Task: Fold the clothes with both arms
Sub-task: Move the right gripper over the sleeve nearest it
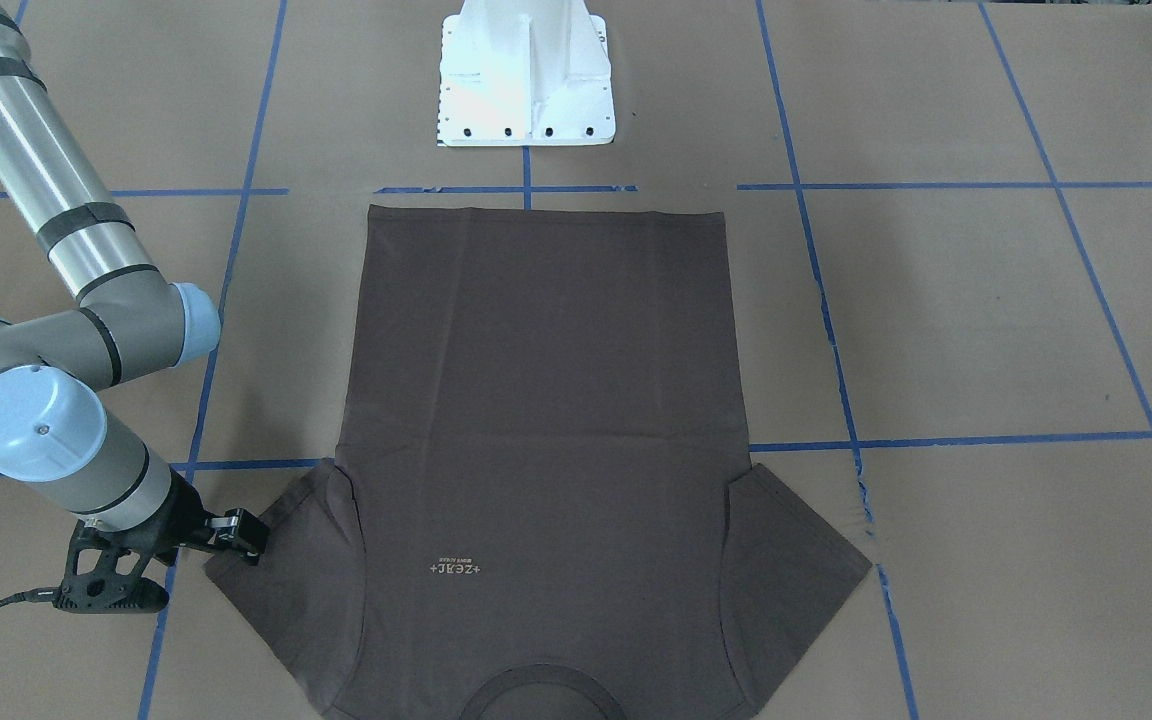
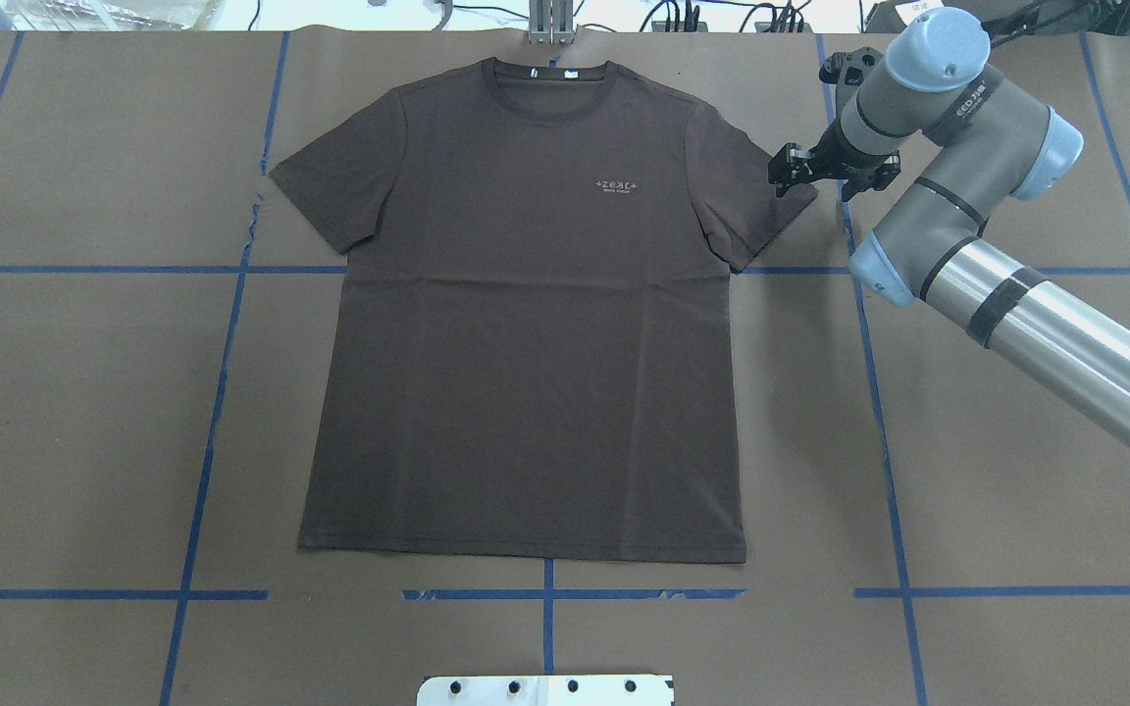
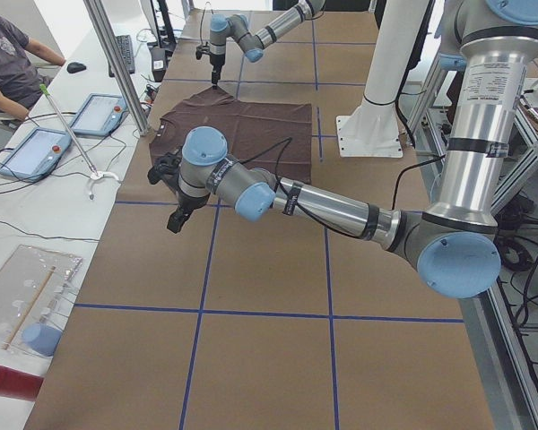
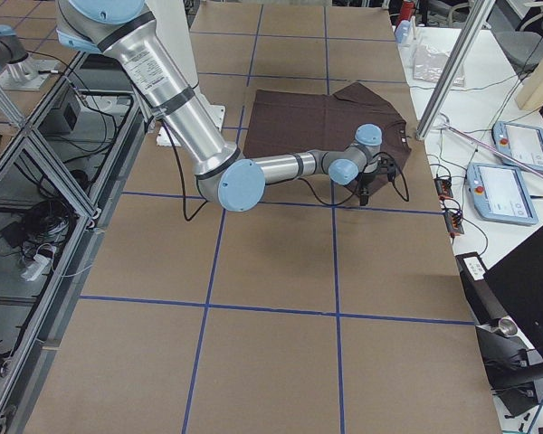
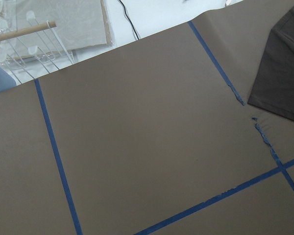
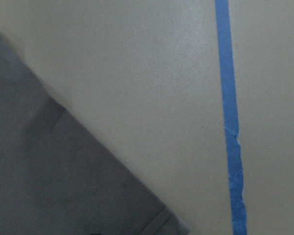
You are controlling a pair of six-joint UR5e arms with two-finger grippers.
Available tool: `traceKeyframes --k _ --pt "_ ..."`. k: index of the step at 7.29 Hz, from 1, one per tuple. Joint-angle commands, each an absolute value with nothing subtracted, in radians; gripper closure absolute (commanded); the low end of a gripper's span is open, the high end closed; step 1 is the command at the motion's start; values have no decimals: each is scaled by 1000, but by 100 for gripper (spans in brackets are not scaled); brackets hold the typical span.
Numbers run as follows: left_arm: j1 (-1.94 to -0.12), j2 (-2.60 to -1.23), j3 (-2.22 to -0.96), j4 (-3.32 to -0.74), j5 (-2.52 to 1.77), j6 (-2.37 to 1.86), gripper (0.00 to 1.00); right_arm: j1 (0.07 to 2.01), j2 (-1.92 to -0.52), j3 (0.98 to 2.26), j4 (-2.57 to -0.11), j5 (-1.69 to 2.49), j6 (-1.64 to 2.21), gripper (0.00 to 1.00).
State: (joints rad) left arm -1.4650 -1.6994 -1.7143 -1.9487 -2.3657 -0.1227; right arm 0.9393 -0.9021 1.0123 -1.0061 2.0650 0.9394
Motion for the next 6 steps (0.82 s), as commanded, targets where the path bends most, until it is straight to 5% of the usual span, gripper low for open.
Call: traceKeyframes --k 1,2,4,6 --pt "-1465 -1698 -1713 -1947 -2370 -121 0 940 -899 1003 -1006 2065 957 34" --pt "-1465 -1698 -1713 -1947 -2370 -123 0 940 -894 1003 -1006 2065 971 51" --pt "-1465 -1697 -1712 -1947 -2370 -121 0 940 -891 1003 -1006 2065 971 100" --pt "-1465 -1698 -1715 -1945 -2370 -123 0 940 -882 1003 -1006 2065 971 100"
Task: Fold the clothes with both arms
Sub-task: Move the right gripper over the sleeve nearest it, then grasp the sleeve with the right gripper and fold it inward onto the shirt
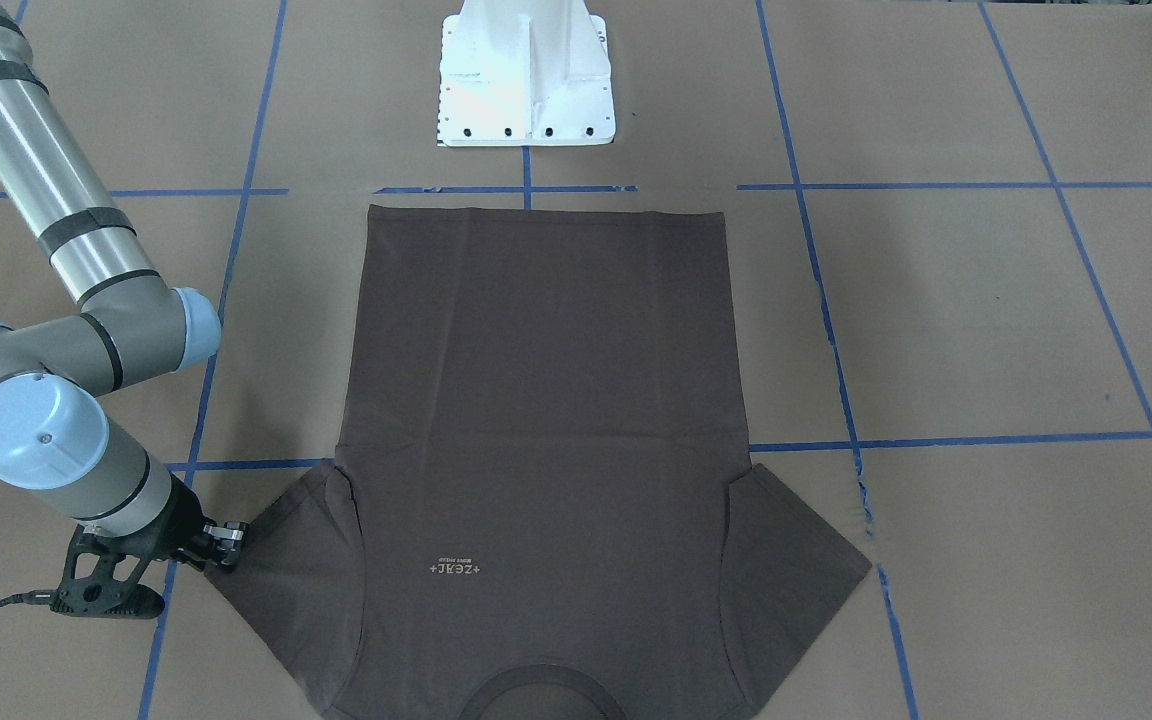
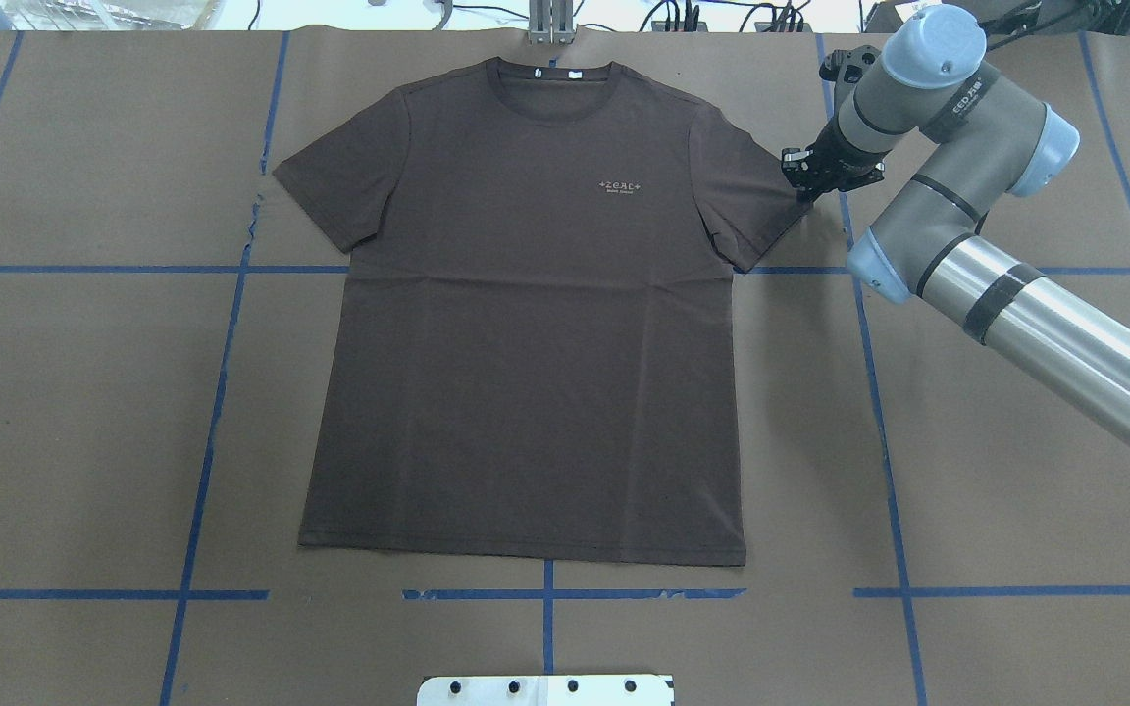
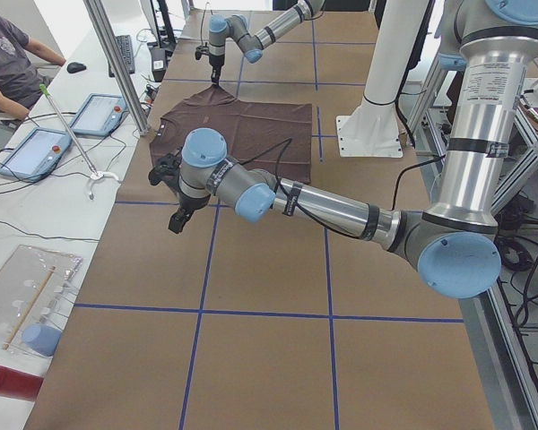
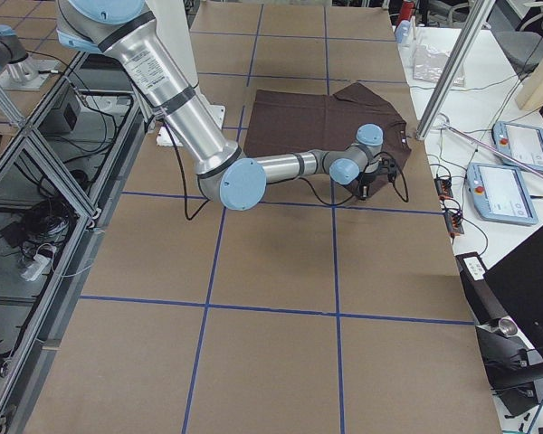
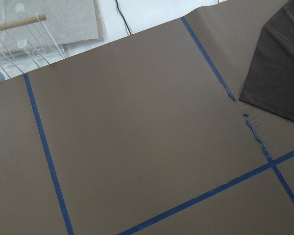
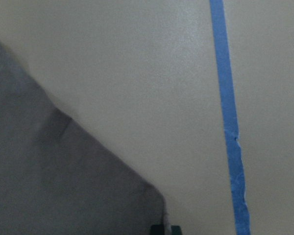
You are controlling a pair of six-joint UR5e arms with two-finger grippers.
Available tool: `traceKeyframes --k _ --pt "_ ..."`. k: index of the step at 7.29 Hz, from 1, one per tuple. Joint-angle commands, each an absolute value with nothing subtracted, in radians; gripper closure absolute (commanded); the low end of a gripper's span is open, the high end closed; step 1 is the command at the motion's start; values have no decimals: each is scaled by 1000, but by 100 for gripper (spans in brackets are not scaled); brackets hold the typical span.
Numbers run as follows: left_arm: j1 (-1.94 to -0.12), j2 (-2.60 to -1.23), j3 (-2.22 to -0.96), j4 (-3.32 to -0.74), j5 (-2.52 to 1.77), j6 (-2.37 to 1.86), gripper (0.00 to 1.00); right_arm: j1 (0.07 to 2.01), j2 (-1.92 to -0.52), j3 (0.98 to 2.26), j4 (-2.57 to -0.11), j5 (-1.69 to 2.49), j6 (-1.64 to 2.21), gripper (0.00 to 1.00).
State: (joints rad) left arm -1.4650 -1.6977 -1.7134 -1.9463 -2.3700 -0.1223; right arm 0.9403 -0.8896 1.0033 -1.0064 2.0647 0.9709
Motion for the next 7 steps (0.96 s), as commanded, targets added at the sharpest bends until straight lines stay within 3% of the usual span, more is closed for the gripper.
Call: traceKeyframes --k 1,7 --pt "-1465 -1698 -1715 -1945 -2370 -123 0 940 -862 1008 -1006 2071 973 100" --pt "-1466 -1698 -1729 -1942 -2375 -123 0 859 -677 1089 -1003 2013 982 100"
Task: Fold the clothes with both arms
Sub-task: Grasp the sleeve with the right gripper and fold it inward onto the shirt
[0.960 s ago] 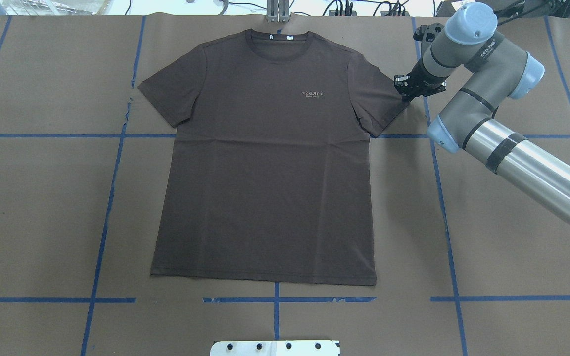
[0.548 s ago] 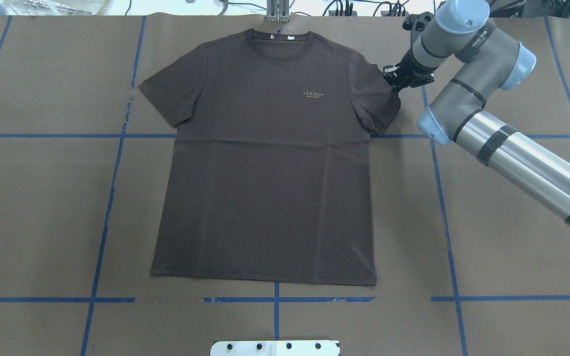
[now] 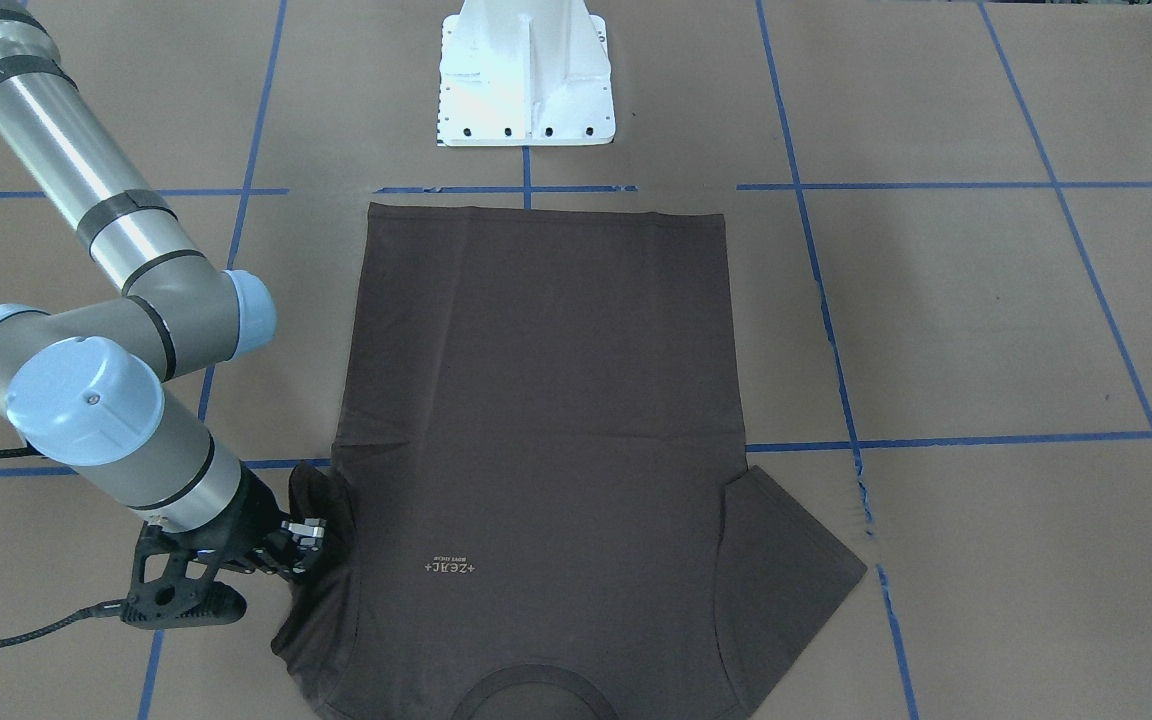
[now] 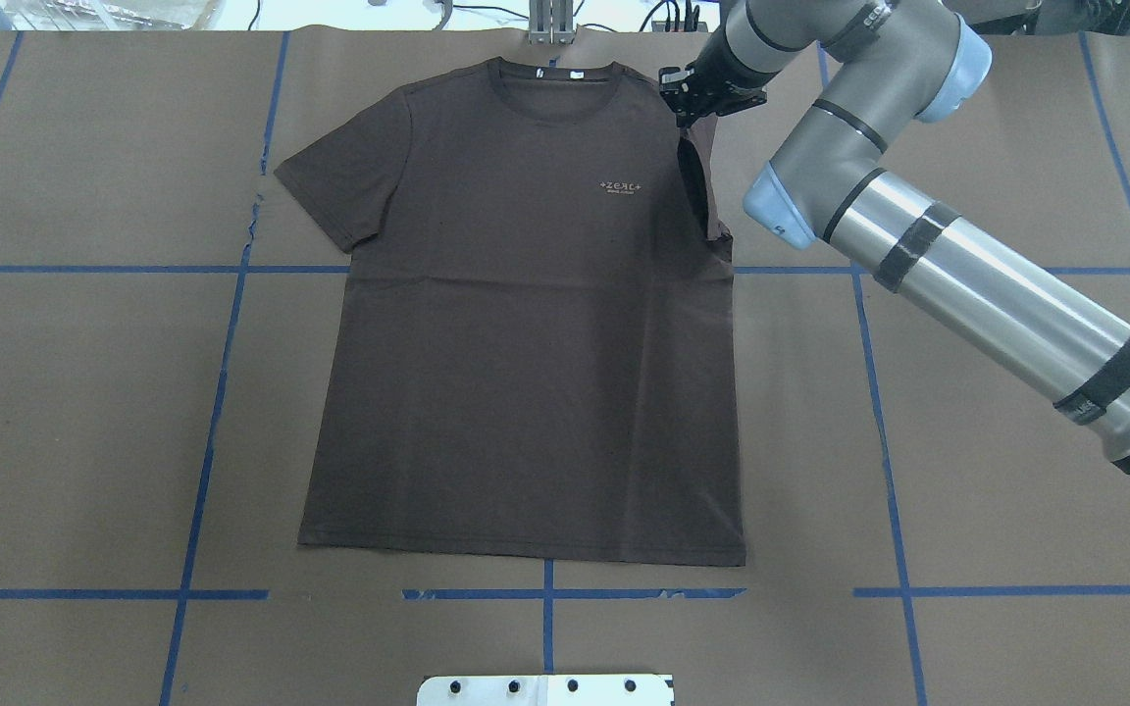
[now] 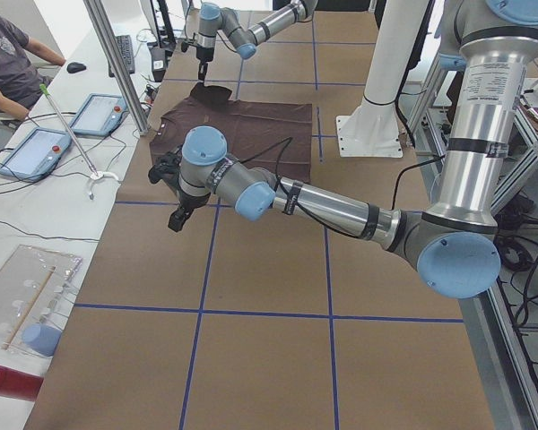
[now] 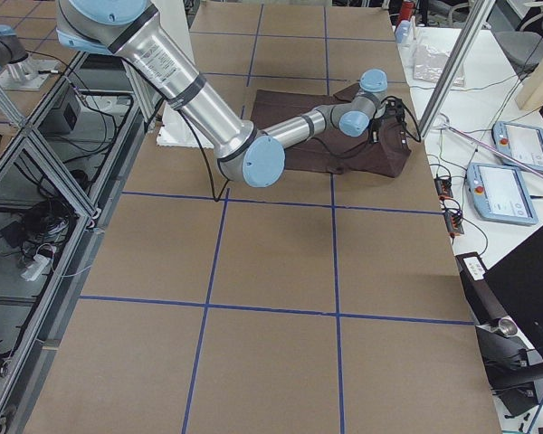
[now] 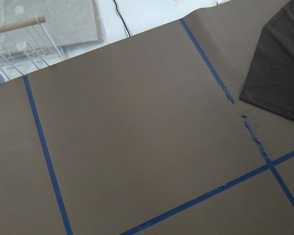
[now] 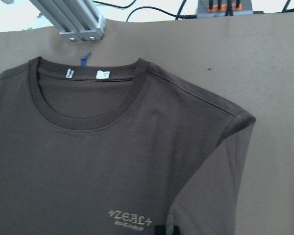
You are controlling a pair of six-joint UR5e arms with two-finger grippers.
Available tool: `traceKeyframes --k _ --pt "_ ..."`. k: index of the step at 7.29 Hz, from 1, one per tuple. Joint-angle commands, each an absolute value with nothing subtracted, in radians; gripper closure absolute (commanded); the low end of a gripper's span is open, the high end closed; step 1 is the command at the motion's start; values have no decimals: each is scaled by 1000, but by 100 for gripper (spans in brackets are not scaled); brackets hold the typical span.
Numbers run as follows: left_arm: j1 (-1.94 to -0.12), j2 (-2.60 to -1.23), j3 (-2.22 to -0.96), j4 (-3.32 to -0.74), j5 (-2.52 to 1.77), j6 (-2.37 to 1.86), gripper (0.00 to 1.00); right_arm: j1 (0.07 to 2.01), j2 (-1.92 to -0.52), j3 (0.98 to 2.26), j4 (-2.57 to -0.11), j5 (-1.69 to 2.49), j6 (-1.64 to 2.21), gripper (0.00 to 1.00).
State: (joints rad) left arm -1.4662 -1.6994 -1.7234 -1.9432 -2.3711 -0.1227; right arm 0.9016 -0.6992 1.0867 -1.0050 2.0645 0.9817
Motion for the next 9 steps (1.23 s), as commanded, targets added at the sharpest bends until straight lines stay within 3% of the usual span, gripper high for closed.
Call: traceKeyframes --k 1,2,6,9 --pt "-1466 -1698 -1729 -1942 -2400 -124 0 836 -676 1088 -1003 1973 982 100" --pt "-1466 -1698 -1730 -1942 -2407 -126 0 828 -680 1083 -1002 1967 980 1" --pt "-1454 -1739 -1710 -1954 -2396 -266 0 834 -673 1091 -985 1965 1139 0" --pt "-1155 -1937 -1681 -1974 -2236 -805 0 960 -708 1242 -1319 2179 1129 0"
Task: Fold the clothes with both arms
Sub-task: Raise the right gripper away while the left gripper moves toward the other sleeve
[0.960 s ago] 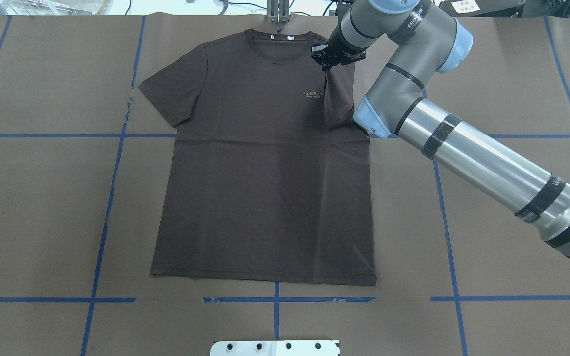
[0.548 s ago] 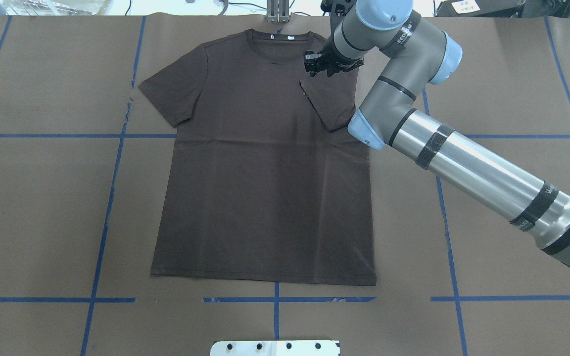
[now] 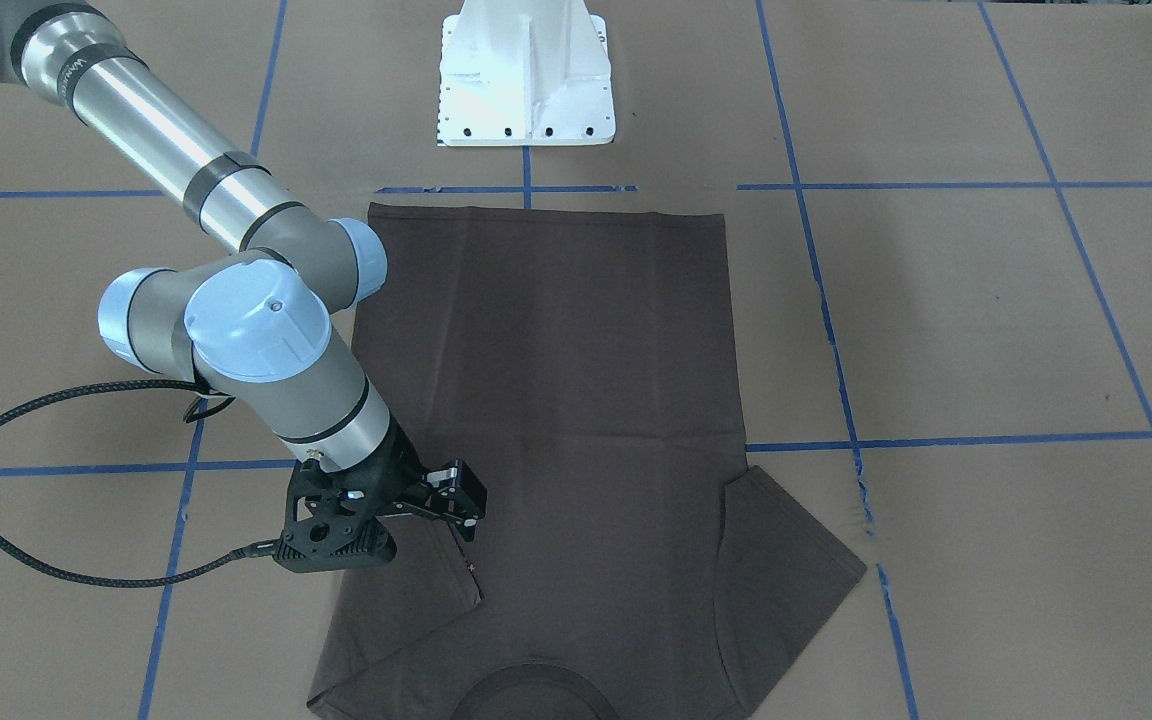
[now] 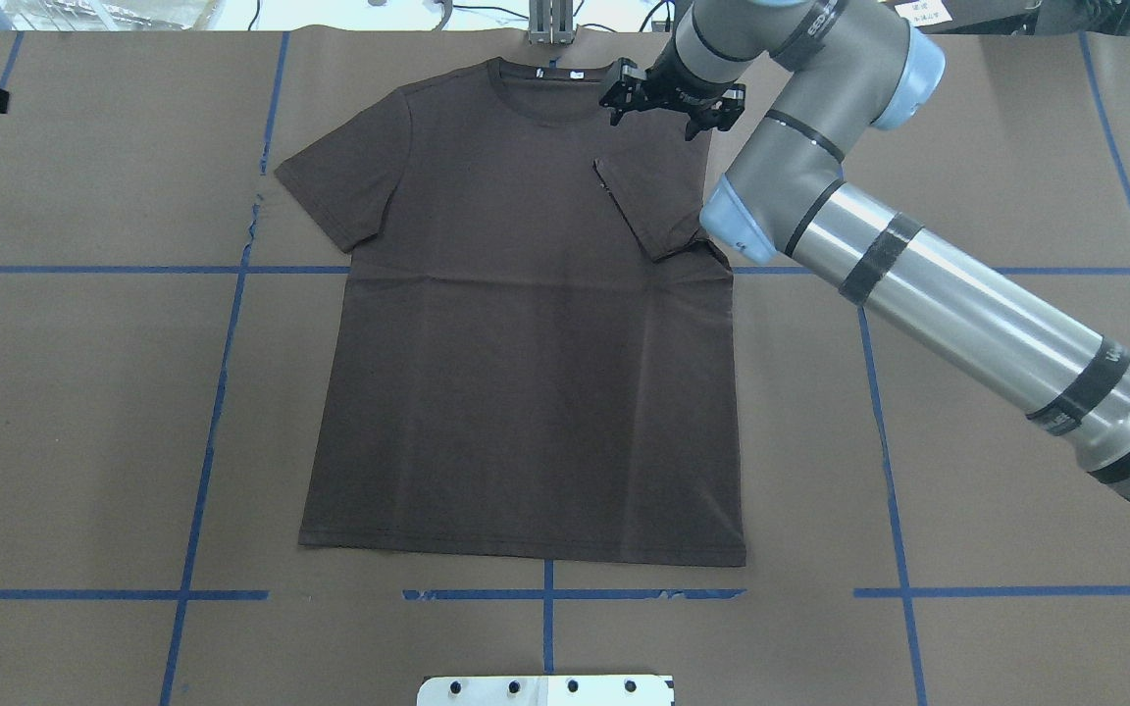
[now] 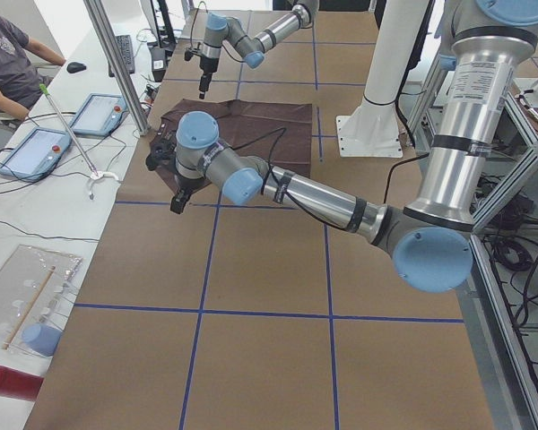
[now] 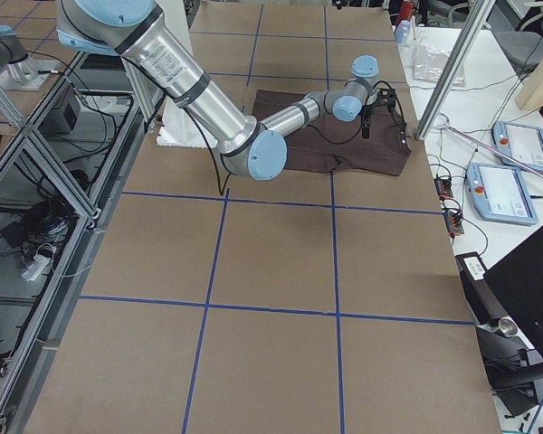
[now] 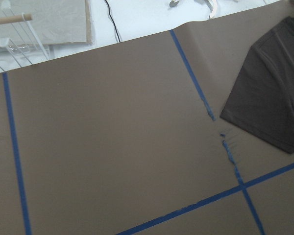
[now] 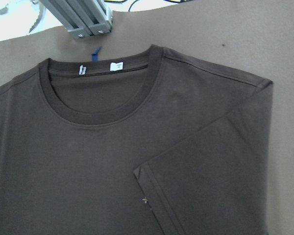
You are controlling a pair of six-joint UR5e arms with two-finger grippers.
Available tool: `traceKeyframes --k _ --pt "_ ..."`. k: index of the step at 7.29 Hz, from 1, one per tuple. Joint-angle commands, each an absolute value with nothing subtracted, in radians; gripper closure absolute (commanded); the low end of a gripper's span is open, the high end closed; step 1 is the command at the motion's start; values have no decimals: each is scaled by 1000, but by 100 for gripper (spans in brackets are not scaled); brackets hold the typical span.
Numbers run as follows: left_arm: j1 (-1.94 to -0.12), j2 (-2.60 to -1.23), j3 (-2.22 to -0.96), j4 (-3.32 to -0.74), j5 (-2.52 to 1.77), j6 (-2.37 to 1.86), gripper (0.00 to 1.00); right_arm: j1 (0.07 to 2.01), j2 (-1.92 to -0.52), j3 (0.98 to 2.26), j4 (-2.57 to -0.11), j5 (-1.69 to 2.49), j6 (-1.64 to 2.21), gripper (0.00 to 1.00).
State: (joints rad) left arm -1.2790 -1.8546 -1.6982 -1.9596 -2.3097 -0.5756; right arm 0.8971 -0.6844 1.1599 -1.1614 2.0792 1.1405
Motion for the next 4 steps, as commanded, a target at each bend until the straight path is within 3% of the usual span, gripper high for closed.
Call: traceKeyframes --k 1,4 --pt "-1125 -1984 -1631 -2067 -2171 -865 0 991 -765 1346 -1426 2213 1056 0" --pt "-993 -2158 -1213 -2427 -1877 -998 0 1032 -954 1607 -1578 2236 920 0"
